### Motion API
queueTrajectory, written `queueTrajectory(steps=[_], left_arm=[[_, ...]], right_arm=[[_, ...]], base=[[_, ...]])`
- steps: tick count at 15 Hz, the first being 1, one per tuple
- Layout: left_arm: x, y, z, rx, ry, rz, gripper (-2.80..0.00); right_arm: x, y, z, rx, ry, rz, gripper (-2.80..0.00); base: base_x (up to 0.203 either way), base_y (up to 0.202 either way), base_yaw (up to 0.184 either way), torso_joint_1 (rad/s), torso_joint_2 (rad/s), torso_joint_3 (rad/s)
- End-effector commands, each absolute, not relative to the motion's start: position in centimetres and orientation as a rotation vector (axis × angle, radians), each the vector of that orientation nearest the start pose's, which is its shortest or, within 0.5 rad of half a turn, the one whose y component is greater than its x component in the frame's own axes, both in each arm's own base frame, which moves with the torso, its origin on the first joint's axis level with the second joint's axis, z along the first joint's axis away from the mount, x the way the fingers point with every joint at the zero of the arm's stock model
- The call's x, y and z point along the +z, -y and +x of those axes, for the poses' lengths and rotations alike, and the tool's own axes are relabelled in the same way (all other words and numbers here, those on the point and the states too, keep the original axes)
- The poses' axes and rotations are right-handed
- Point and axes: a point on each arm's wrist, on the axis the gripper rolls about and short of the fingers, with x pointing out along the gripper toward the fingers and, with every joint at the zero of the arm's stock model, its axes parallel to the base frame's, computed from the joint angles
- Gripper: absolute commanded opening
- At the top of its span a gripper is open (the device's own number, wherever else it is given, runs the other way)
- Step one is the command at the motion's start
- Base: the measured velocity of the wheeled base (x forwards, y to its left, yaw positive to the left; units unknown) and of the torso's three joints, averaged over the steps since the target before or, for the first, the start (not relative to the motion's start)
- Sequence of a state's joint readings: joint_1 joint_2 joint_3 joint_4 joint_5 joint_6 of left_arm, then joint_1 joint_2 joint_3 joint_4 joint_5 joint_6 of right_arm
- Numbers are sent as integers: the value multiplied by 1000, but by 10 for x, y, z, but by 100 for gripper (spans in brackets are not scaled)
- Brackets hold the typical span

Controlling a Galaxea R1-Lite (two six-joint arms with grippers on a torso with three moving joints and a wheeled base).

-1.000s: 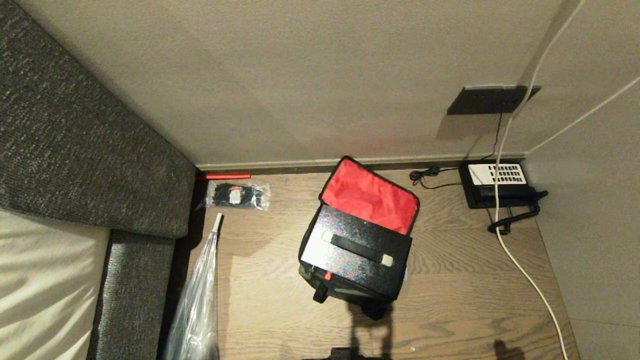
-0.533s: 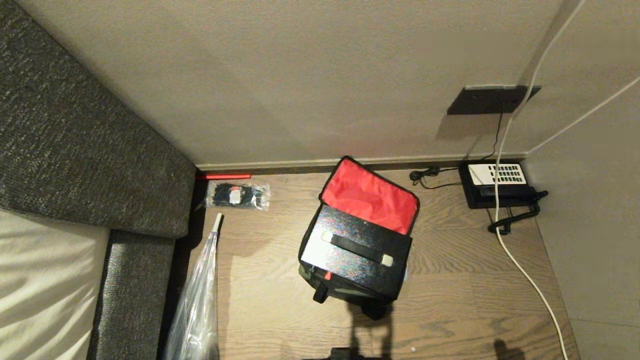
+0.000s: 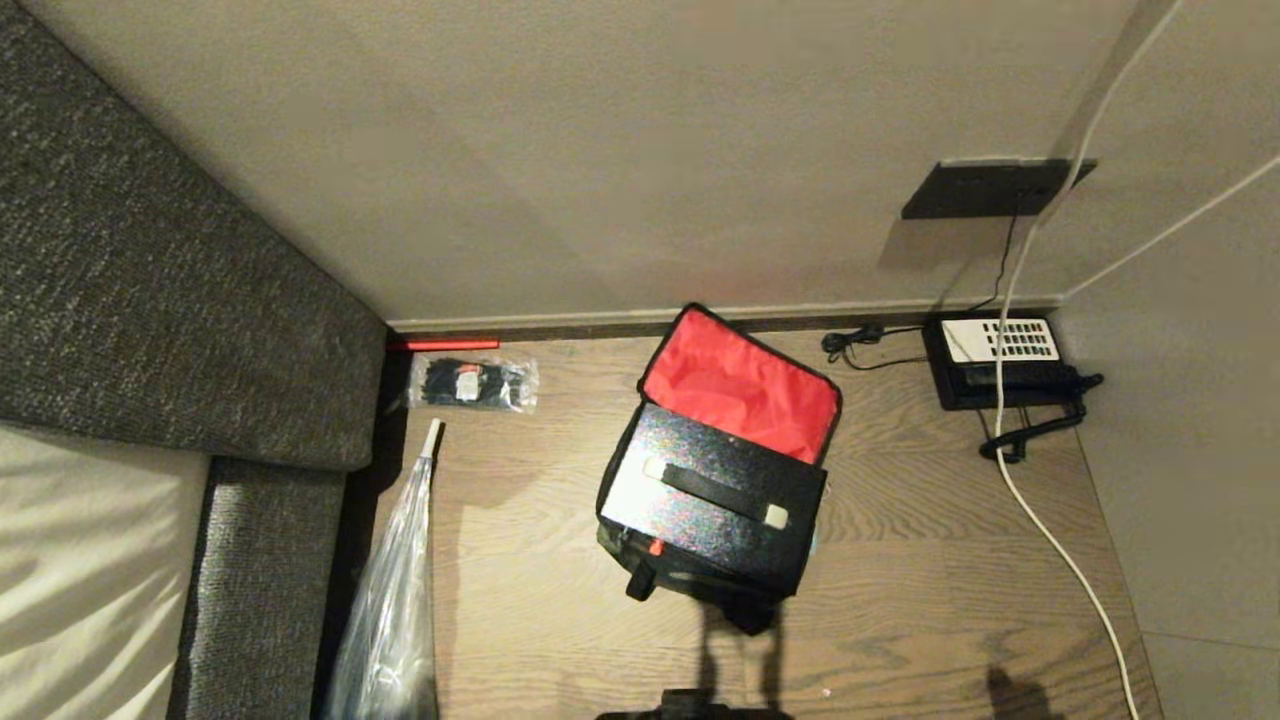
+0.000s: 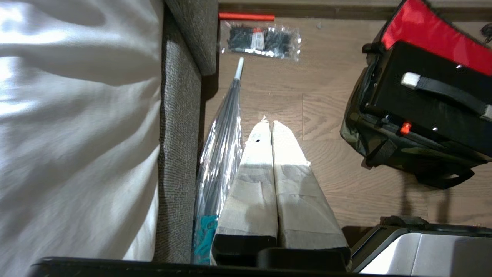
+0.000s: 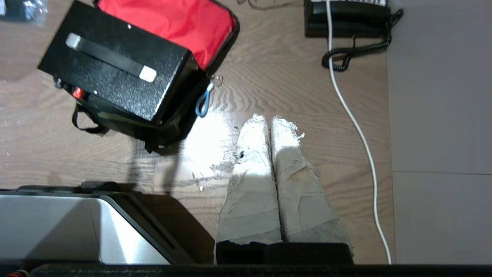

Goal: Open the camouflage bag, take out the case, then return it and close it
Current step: Close the top of the storage box

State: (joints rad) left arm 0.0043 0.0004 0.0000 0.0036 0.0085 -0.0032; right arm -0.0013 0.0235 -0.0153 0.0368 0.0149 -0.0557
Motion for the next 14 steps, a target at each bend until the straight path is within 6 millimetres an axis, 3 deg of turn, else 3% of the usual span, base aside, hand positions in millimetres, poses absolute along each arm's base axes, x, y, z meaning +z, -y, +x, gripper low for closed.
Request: queueTrajectory(steps=[1, 9, 14], left_arm=[[74, 0, -23, 13, -6, -3, -280], [74, 0, -23, 12, -8, -5, -280], [74, 0, -23, 11, -10, -3, -280]], right_arm=[[77, 0, -22, 15, -50, -56, -280], [77, 0, -22, 15, -52, -56, -280], [77, 0, -22, 15, -51, -56, -280]], base=[[0, 0, 0, 7, 3, -188], [0, 0, 0, 2, 1, -76], [182, 0, 0, 2, 2, 1]])
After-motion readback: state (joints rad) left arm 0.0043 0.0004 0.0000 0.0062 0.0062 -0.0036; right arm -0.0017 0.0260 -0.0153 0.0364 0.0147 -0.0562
